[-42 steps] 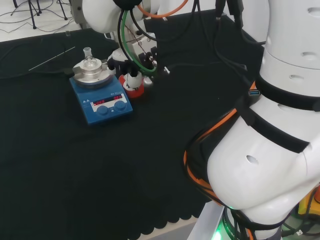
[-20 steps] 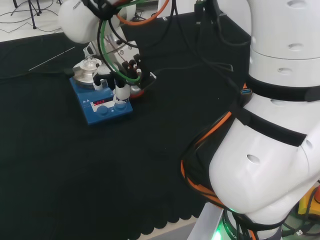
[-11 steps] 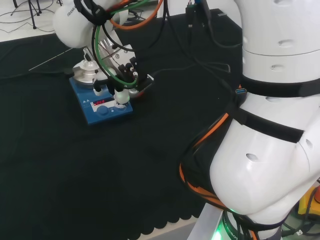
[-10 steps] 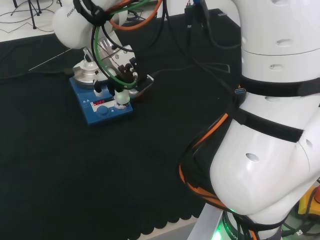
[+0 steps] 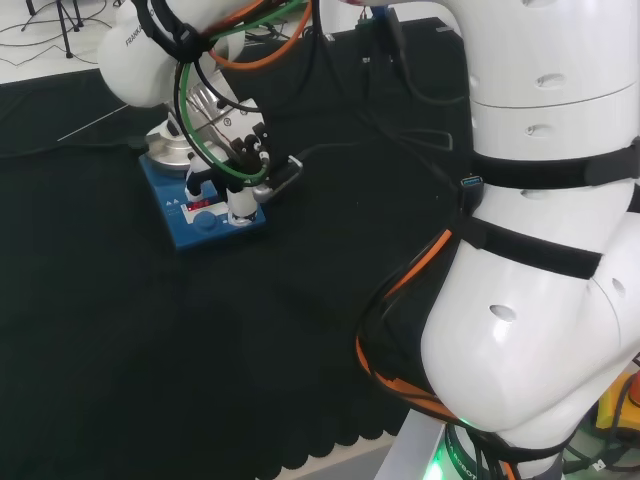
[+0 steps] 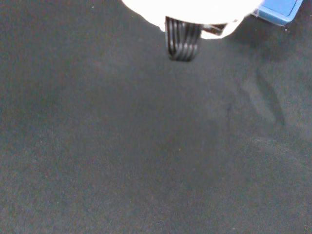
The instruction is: Turn on the heater.
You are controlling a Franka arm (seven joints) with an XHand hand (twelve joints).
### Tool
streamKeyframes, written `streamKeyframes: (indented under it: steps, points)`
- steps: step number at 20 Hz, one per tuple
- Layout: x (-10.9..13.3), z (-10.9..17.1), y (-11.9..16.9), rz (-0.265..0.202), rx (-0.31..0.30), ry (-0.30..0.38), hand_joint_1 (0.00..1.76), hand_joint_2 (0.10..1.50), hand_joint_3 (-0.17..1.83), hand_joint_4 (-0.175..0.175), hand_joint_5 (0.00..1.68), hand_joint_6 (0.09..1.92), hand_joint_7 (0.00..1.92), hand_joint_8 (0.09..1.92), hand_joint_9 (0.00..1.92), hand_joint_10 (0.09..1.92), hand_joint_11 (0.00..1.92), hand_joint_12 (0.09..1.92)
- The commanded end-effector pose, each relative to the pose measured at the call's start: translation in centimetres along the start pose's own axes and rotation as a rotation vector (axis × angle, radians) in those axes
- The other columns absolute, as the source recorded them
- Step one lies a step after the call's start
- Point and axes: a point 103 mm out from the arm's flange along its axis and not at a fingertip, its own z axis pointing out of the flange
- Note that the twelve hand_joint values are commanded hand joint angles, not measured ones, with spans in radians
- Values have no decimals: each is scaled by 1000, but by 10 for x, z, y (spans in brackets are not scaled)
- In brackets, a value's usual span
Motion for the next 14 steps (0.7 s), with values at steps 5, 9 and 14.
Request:
streamKeyframes:
  steps: [5, 9, 14]
  points:
    - [2, 8, 8, 3, 49, -8, 1473, 682, 1020, -11, 269, 233, 1702, 1454, 1920, 1022, 1920, 1431]
    - [0, 11, 10, 9, 64, -7, 1472, 681, 1026, -10, 281, 215, 1703, 1456, 1920, 1023, 1920, 1430]
    - [-2, 14, 11, 13, 74, -6, 1471, 679, 1033, -10, 312, 192, 1703, 1457, 1920, 1024, 1920, 1430]
